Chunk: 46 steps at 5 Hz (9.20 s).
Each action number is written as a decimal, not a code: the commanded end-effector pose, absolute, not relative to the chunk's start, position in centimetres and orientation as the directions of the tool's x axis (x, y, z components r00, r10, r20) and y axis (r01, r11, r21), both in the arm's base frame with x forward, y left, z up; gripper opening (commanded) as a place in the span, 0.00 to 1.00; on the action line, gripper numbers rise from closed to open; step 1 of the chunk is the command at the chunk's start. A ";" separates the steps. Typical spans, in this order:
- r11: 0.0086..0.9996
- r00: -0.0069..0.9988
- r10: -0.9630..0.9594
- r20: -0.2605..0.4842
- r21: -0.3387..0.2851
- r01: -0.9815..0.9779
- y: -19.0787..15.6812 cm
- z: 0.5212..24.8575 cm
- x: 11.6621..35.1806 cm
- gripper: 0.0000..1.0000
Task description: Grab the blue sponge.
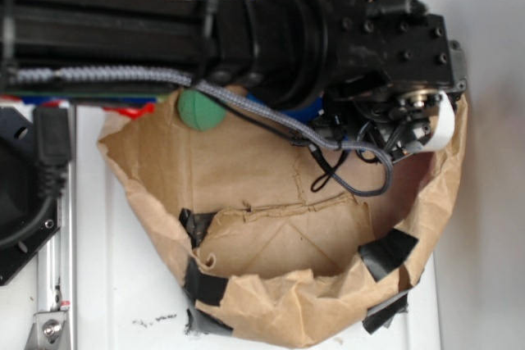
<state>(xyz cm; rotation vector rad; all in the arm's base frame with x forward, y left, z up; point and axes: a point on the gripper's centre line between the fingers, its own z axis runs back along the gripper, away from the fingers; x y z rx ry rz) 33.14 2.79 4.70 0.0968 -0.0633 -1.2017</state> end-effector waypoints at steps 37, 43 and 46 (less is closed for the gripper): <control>0.695 0.653 -0.701 0.288 0.071 0.715 2.5 9.4 32.5 1.00; 0.829 0.775 -0.543 0.322 0.059 0.556 1.4 9.1 33.8 1.00; 0.850 0.803 -0.519 0.294 0.080 0.521 0.5 9.0 33.1 1.00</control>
